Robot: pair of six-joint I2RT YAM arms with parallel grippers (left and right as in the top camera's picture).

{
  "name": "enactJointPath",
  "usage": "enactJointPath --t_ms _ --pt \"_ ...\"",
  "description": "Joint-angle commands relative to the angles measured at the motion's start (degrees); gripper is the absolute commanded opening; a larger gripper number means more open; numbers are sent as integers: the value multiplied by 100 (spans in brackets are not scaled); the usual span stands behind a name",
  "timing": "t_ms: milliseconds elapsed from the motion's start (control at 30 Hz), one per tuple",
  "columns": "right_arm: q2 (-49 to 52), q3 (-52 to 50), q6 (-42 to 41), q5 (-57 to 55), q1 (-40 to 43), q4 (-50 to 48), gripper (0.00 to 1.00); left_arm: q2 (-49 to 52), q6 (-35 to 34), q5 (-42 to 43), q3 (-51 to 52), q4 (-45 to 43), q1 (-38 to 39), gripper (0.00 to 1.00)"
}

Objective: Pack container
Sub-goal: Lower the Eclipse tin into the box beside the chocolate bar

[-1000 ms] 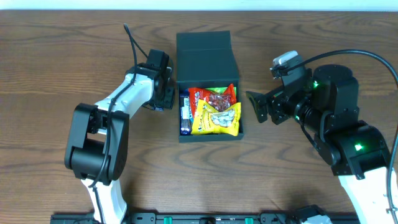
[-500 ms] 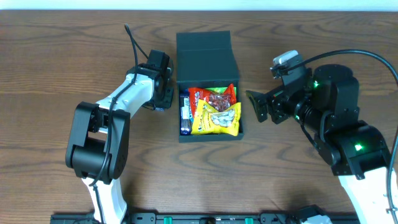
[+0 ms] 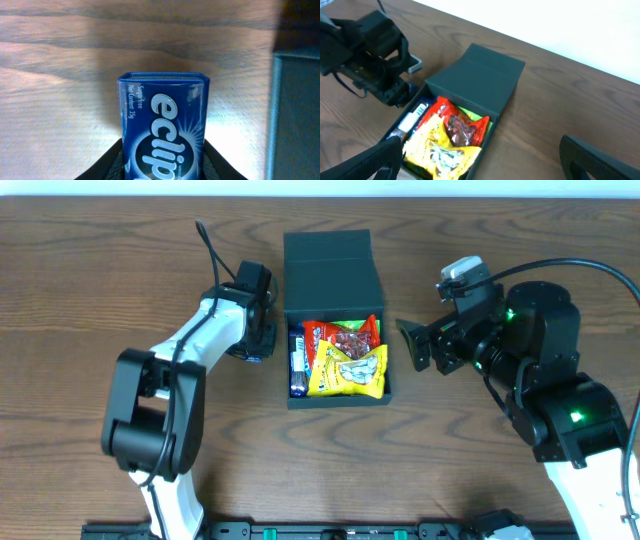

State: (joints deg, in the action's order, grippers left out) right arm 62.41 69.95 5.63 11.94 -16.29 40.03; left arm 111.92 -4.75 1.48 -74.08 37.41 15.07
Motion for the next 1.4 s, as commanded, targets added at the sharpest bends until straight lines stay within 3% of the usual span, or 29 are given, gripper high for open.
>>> enactJointPath --t_ms 0,367,733,1000,1067,1167,1267,1367 --pt "-26 59 85 -20 52 -44 99 -621 -186 -59 -232 50 -15 18" --pt "-26 59 81 -17 52 -46 99 -1788 -841 531 -232 267 192 20" --pt "-26 59 17 -17 52 -42 99 -1786 -1685 868 -232 282 1123 21" --pt "-26 59 17 -15 52 -42 99 -1687 -1847 699 -225 262 1469 23" --pt "-26 59 17 -15 52 -39 99 -1646 -1847 693 -225 247 1469 25" --pt "-26 59 17 -15 52 -37 99 -1641 -1845 691 -225 214 1469 41" --pt "-26 59 17 -15 52 -37 99 -1641 -1843 693 -225 142 1469 52" --pt "-26 59 17 -15 52 -37 99 -1641 -1843 693 -225 109 1462 56"
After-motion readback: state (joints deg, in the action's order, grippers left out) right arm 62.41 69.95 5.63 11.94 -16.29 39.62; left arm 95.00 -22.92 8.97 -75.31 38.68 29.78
